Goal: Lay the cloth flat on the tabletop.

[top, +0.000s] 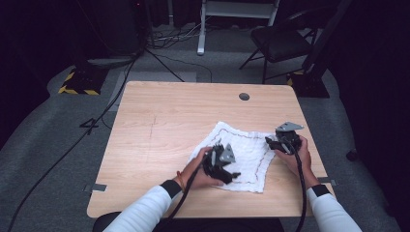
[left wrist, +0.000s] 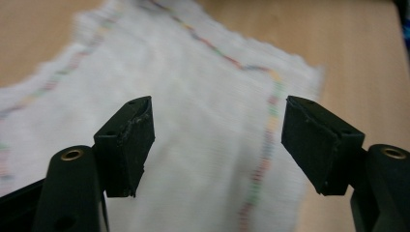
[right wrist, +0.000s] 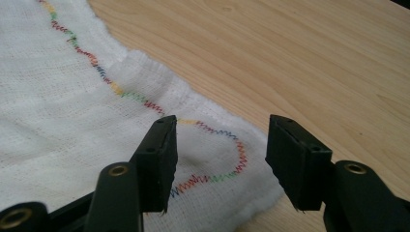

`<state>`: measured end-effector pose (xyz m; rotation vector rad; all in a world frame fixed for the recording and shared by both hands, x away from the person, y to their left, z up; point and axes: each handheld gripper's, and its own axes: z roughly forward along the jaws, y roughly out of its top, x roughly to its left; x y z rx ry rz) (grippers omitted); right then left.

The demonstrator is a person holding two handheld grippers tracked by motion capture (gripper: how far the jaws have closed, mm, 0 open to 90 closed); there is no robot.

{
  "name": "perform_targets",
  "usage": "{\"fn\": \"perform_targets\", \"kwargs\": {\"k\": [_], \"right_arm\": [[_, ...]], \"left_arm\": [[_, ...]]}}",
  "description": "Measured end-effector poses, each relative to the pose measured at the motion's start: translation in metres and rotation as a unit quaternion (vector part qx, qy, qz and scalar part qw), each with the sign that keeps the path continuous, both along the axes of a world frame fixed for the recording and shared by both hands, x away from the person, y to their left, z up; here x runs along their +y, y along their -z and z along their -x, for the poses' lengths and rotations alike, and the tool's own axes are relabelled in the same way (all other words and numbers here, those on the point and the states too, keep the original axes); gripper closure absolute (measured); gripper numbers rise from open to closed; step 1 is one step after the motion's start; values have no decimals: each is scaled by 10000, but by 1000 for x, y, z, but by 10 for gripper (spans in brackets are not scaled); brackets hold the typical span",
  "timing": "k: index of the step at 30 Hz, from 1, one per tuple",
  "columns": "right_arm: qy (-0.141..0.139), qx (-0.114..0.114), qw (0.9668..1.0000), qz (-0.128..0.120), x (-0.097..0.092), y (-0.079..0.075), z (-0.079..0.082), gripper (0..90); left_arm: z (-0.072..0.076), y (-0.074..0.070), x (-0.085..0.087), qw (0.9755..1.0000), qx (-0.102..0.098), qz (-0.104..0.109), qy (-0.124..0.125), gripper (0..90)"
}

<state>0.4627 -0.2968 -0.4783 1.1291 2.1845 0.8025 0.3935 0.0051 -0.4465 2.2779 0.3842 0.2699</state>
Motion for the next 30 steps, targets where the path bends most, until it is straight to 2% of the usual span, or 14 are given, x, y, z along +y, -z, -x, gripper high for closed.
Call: {"fn": "perform_targets", "kwargs": {"k": [1, 2, 3, 5, 6, 7, 10, 12, 16, 20, 26, 27, 28, 30], "right_arm": [[10, -6, 10000, -11, -3, -2, 1, 450], [10, -6, 10000, -11, -3, -2, 1, 450], [107, 3, 9999, -9, -8, -4, 3, 449], [179, -2, 9998, -8, -14, -5, 3, 446], [179, -2, 9998, -8, -14, -5, 3, 446], [259, 38, 9997, -15, -20, -4, 2, 439], [319, 163, 9993, -119, -29, 1, -1, 434], [320, 275, 9989, -183, -32, 4, -2, 426], [330, 384, 9984, -257, -33, 9, -6, 428], [261, 399, 9983, -321, -31, 13, -9, 447], [-80, 553, 9958, -719, -32, 15, -13, 687], [-80, 553, 9958, -719, -32, 15, -13, 687], [-183, 596, 9956, -705, -31, 14, -13, 760], [-202, 598, 9955, -706, -30, 14, -14, 791]], "left_arm": [[-13, -1, 6, 9998, 20, 40, -208, 271], [-13, -1, 6, 9998, 20, 40, -208, 272], [-38, 0, 14, 9987, 76, 23, -511, 272], [-59, 5, 20, 9971, 71, -35, -762, 278], [-59, 5, 20, 9971, 71, -35, -762, 280], [-77, 11, 20, 9955, 77, -205, -917, 277], [-95, 21, 16, 9934, 119, -376, -1075, 278], [-105, 28, 14, 9918, 238, -357, -1205, 283], [-121, 42, 12, 9883, 433, -490, -1378, 293], [-129, 48, 16, 9869, 751, -221, -1408, 328], [-131, 48, 24, 9888, 806, -53, -1259, 628], [-131, 48, 24, 9888, 806, -53, -1259, 669], [-130, 47, 25, 9895, 851, -75, -1168, 729], [-129, 47, 25, 9896, 861, -83, -1149, 760]]}}
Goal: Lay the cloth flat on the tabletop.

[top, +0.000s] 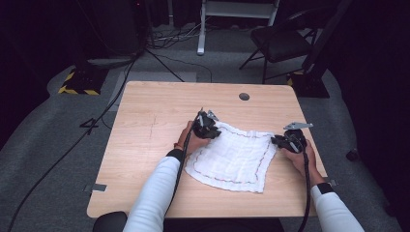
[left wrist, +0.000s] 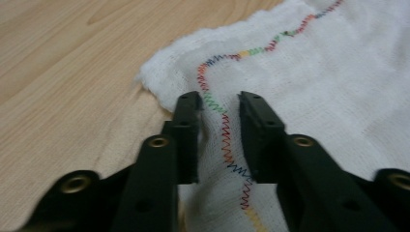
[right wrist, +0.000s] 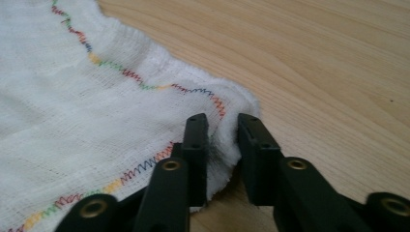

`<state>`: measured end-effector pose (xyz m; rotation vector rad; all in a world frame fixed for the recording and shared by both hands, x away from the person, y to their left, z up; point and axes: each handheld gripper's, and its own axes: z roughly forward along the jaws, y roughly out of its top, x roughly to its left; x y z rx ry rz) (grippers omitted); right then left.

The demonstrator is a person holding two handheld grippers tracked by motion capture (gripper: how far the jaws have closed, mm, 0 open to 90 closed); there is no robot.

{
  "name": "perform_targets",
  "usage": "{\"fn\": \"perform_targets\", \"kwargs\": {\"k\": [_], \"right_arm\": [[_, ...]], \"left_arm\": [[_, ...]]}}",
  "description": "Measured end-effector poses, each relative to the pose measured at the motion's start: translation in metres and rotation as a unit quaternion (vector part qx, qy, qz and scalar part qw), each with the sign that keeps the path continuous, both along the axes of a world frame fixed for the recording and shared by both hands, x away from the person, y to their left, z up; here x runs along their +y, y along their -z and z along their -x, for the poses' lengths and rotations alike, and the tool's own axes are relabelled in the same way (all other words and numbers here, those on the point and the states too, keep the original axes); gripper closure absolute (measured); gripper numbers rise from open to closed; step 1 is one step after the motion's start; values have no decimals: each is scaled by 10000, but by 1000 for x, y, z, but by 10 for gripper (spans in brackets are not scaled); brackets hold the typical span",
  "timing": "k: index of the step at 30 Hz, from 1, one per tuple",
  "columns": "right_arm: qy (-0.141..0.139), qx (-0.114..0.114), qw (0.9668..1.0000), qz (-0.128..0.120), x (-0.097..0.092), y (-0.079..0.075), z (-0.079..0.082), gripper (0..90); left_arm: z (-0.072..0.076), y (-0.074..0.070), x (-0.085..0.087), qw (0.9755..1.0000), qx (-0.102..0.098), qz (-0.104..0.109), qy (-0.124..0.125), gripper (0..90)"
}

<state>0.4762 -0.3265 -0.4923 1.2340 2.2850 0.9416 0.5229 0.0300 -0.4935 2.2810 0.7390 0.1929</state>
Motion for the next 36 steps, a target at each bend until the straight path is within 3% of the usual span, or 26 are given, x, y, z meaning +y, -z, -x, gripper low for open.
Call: {"fn": "perform_targets", "kwargs": {"k": [1, 3, 5, 6, 9, 12, 15, 16, 22, 26, 27, 30, 31, 33, 34, 35, 36], "right_arm": [[-51, -14, 9999, 165, 4, -2, 0, 843], [-65, -79, 9995, 308, 8, -5, 1, 857], [-34, -88, 9997, 209, 8, -9, 0, 859], [6, -323, 9995, -39, 7, -22, 0, 862], [-36, -453, 9988, -188, 9, -37, -2, 862], [-133, -588, 9980, -164, 18, -51, -4, 863], [-194, -716, 9971, -172, 26, -61, -6, 862], [-270, -857, 9958, -148, 35, -71, -9, 863], [-278, -1237, 9918, -141, 55, -93, -21, 863], [-293, -1301, 9911, -57, 65, -97, -32, 863], [-286, -1323, 9908, -25, 70, -98, -36, 863], [-308, -1348, 9902, 173, 89, -94, -50, 819], [-287, -1328, 9903, 288, 96, -91, -54, 755], [-205, -1308, 9900, 496, 103, -85, -58, 646], [-205, -1308, 9900, 496, 103, -85, -58, 646], [-214, -1235, 9910, 478, 105, -81, -58, 604], [-395, -999, 9938, 295, 104, -72, -55, 543]], "left_arm": [[2, -1, -1, 9999, -108, -85, 10, 824], [4, -3, 0, 9998, -139, -112, 10, 835], [7, -7, 4, 9997, -224, -36, -34, 838], [11, -15, 10, 9994, -338, 22, -55, 839], [16, -31, 20, 9984, -536, 102, -134, 840], [22, -47, 30, 9967, -764, 188, -189, 840], [25, -55, 36, 9961, -838, 195, -200, 840], [27, -61, 42, 9946, -959, 220, -317, 840], [26, -70, 62, 9896, -1207, 299, -727, 840], [24, -70, 70, 9871, -1243, 351, -948, 838], [23, -69, 72, 9857, -1295, 292, -1041, 838], [16, -62, 76, 9848, -1233, 206, -1207, 821], [11, -55, 78, 9832, -1108, 136, -1447, 771], [8, -51, 79, 9832, -991, 118, -1528, 656], [7, -47, 80, 9833, -941, 48, -1556, 656], [8, -44, 81, 9835, -903, 30, -1566, 582], [12, -40, 82, 9861, -818, 20, -1449, 466]]}}
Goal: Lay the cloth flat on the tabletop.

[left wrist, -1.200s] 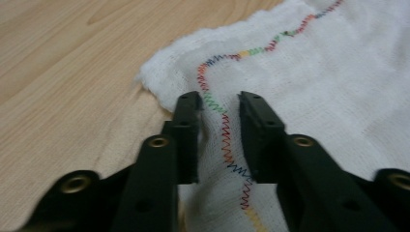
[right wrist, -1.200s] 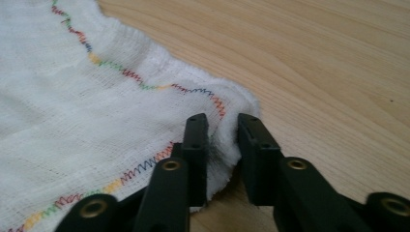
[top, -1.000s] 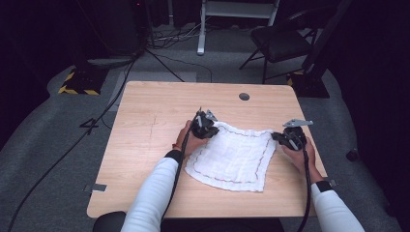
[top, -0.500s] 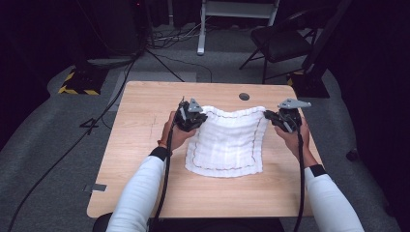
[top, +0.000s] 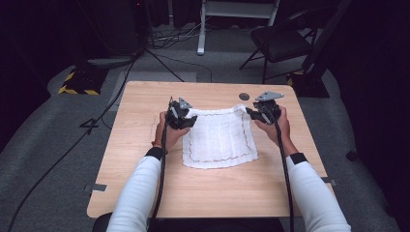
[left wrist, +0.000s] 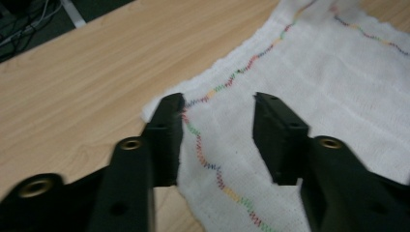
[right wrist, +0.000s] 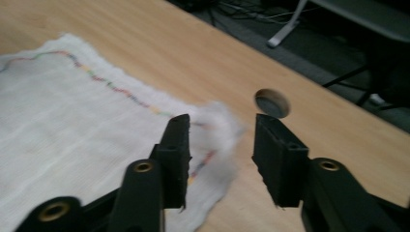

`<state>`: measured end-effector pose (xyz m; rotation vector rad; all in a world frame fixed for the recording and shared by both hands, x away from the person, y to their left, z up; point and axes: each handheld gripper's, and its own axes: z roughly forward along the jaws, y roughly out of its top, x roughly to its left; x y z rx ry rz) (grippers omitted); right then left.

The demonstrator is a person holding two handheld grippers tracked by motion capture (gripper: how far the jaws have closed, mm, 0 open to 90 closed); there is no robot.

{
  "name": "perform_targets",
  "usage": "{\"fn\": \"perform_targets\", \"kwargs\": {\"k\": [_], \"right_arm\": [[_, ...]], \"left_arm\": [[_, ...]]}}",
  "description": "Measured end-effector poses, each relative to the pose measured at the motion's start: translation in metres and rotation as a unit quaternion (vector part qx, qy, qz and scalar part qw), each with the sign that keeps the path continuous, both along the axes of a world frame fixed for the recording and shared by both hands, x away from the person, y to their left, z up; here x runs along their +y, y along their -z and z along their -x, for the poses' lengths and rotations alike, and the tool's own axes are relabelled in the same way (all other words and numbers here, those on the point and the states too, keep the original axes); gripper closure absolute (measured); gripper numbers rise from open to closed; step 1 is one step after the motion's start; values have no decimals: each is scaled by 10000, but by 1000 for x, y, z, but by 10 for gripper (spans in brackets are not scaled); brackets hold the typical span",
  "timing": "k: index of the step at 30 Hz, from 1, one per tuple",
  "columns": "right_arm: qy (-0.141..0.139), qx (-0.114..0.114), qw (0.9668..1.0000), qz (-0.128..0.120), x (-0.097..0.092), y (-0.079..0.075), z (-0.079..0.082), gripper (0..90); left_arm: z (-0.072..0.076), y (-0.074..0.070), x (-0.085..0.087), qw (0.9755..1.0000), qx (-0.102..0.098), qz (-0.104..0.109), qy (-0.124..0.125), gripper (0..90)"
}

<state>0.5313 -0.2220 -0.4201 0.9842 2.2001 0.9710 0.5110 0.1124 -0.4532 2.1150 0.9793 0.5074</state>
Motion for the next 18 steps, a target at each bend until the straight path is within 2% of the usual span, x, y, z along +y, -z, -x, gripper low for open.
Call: {"fn": "perform_targets", "kwargs": {"k": [1, 2, 3, 5, 6, 9, 12, 14, 16, 17, 18], "right_arm": [[0, 0, 10000, 0, 0, 0, 0, 543], [-245, 149, 9996, 35, -3, 9, 8, 493], [-337, 213, 9992, 32, -5, 13, 13, 480], [-533, 385, 9978, 98, -11, 24, 26, 436], [-654, 464, 9967, 152, -14, 29, 34, 429], [-860, 653, 9937, 309, -25, 45, 55, 397], [-985, 838, 9910, 338, -35, 56, 71, 389], [-1056, 912, 9892, 439, -37, 59, 80, 375], [-1107, 1028, 9877, 411, -40, 61, 87, 370], [-1100, 1004, 9878, 452, -41, 63, 90, 375], [-1080, 996, 9874, 591, -41, 65, 92, 372]], "left_arm": [[0, 0, 0, 10000, 0, 0, 0, 415], [8, 3, 2, 9998, 81, -95, 139, 345], [14, 5, 3, 9994, 186, -82, 270, 306], [28, 11, 4, 9982, 253, -278, 473, 267], [35, 14, 4, 9968, 293, -386, 642, 247], [57, 21, 3, 9934, 415, -595, 893, 226], [75, 25, 2, 9917, 443, -640, 1027, 225], [84, 28, 3, 9903, 505, -673, 1108, 225], [90, 32, 3, 9889, 565, -717, 1173, 225], [94, 34, 2, 9881, 566, -834, 1162, 225], [96, 36, 2, 9883, 495, -831, 1182, 229]]}}
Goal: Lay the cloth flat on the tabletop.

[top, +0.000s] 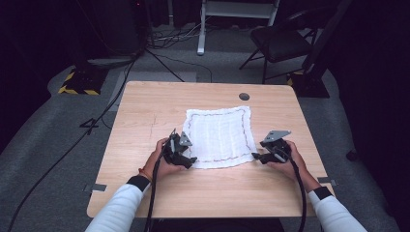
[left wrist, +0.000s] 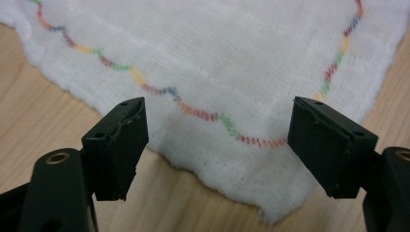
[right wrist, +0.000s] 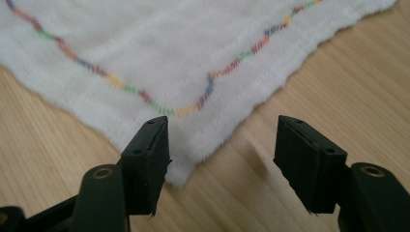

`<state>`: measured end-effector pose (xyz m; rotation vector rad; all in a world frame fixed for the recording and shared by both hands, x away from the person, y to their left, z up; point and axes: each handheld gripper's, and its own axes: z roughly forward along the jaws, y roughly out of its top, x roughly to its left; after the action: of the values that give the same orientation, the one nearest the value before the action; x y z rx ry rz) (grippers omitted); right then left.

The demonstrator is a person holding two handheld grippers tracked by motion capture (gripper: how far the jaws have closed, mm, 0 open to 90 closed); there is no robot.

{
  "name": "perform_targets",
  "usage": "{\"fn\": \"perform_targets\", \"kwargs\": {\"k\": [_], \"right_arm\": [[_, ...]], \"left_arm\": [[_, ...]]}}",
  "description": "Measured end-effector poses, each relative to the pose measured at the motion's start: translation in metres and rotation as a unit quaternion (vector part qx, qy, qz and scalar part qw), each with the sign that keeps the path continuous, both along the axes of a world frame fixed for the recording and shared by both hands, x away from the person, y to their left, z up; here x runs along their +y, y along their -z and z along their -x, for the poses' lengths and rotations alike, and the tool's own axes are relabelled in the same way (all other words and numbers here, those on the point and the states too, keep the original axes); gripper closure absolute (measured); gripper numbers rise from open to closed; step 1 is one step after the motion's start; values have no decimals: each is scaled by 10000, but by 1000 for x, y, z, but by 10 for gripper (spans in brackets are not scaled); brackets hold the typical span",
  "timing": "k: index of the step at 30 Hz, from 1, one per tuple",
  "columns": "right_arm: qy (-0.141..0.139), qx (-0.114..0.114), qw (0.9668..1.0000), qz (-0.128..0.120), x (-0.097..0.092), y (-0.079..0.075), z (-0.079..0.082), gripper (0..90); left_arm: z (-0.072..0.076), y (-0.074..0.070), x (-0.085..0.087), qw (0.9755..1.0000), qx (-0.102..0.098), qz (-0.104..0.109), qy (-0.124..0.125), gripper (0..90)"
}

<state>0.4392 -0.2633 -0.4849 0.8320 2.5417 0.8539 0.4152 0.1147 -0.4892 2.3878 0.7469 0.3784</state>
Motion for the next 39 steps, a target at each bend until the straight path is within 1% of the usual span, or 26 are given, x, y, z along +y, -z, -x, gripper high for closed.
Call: {"fn": "perform_targets", "kwargs": {"k": [2, 4, 5, 6, 7, 8, 9, 10, 11, 13, 14, 15, 18, 22, 23, 24, 25, 26, 27, 28, 29, 31, 32, 35, 38, 39], "right_arm": [[40, 15, 9999, -117, -5, 1, 3, 375], [77, 33, 9999, -133, -6, 1, 4, 375], [113, 167, 9995, -246, -12, 2, 8, 410], [138, 222, 9992, -304, -13, 2, 10, 414], [138, 222, 9992, -304, -13, 2, 10, 414], [152, 234, 9991, -322, -15, 3, 14, 414], [188, 285, 9989, -321, -19, 2, 21, 415], [196, 286, 9989, -323, -20, 2, 25, 415], [180, 269, 9990, -322, -22, 3, 30, 415], [205, 304, 9987, -350, -24, 3, 38, 415], [203, 304, 9987, -357, -25, 3, 42, 415], [205, 297, 9987, -356, -26, 3, 47, 414], [229, 276, 9987, -374, -29, 3, 58, 407], [261, 307, 9985, -374, -33, 3, 70, 403], [261, 307, 9985, -374, -33, 3, 70, 403], [293, 327, 9984, -358, -34, 3, 76, 393], [293, 327, 9984, -358, -34, 3, 76, 393], [312, 232, 9988, -307, -35, 1, 80, 372], [304, 228, 9987, -341, -35, 0, 81, 369], [304, 228, 9987, -341, -35, 0, 81, 369], [323, 152, 9984, -440, -37, -3, 82, 362], [328, 48, 9981, -518, -36, -7, 81, 356], [317, 17, 9978, -585, -34, -8, 80, 351], [177, -115, 9981, -582, -26, -12, 79, 338], [97, -150, 9982, -567, -21, -12, 79, 334], [15, -176, 9980, -603, -17, -13, 78, 335]], "left_arm": [[1, 0, 1, 10000, -8, 5, 11, 243], [1, 0, 2, 10000, 27, 24, -17, 243], [2, 1, 3, 9998, 122, 69, -106, 244], [3, 1, 4, 9997, 188, 105, -116, 244], [3, 1, 4, 9997, 188, 105, -116, 244], [4, 1, 6, 9995, 270, 114, -95, 244], [8, 1, 7, 9994, 282, 176, -87, 243], [8, 1, 7, 9994, 282, 176, -87, 243], [13, 2, 7, 9997, 179, 167, -7, 246], [19, 2, 6, 9996, 241, 161, 65, 243], [19, 2, 6, 9996, 241, 161, 65, 243], [26, 1, 5, 9995, 221, 150, 148, 243], [34, 1, 5, 9993, 224, 135, 251, 242], [43, 0, 8, 9991, 263, 155, 278, 233], [45, 0, 10, 9993, 238, 121, 277, 233], [51, -1, 13, 9995, 172, 91, 252, 204], [51, -1, 13, 9995, 172, 91, 252, 196], [55, -4, 19, 9995, 140, 168, 230, 198], [56, -5, 21, 9995, 114, 203, 198, 197], [56, -5, 21, 9995, 114, 203, 198, 196], [55, -8, 27, 9995, 79, 265, 162, 193], [51, -10, 32, 9994, 65, 326, 86, 193], [48, -10, 34, 9995, 65, 308, 72, 193], [40, -11, 39, 9993, 90, 354, -35, 192], [34, -12, 43, 9991, 105, 390, -104, 193], [30, -14, 45, 9989, 27, 425, -188, 193]]}}
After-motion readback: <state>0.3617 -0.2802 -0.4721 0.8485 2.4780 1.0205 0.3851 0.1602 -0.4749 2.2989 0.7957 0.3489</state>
